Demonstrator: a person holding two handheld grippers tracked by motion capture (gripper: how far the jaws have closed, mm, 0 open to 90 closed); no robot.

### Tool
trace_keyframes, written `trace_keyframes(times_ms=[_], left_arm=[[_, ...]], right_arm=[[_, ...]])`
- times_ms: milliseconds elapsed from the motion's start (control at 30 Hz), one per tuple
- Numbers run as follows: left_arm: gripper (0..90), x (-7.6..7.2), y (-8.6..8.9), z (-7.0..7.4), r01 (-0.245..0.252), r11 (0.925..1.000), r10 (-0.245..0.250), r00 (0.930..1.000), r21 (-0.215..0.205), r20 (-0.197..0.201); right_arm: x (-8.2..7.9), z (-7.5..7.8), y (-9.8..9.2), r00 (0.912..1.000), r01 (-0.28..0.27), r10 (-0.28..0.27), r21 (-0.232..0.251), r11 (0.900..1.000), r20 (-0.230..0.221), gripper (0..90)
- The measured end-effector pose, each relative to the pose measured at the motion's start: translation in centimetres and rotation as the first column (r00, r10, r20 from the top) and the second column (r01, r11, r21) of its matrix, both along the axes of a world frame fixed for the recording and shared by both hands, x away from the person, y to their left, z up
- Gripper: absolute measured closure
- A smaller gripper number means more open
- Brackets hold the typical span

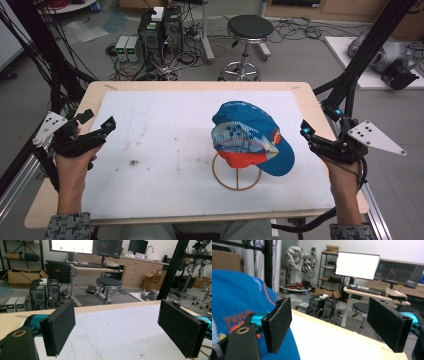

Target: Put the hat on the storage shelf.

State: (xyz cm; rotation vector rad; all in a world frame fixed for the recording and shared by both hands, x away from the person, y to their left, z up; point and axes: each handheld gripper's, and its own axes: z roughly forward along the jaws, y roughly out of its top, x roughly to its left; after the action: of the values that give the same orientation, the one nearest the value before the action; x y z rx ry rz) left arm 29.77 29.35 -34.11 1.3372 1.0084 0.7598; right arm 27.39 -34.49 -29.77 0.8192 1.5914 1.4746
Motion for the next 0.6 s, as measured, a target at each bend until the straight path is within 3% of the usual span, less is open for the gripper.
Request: trace_keyframes(times_ms=[300, 600], left_arm=[[14.6, -0.1, 0.1, 0.0, -0.004, 1.0000, 0.004, 1.0000, -0.002, 0.002], [14.6, -0.1, 0.1, -0.2, -0.004, 1.0000, 0.004, 1.0000, 0.006, -0.007]], right_arm=[[0.3, -2.6, -1.4, 0.9963, 0.069, -0.067, 0.034, 0.997, -0.053, 19.6], [0.3, -4.4, -1.6, 0.9923, 0.082, -0.080, 0.027, 0.996, -0.095, 19.5]])
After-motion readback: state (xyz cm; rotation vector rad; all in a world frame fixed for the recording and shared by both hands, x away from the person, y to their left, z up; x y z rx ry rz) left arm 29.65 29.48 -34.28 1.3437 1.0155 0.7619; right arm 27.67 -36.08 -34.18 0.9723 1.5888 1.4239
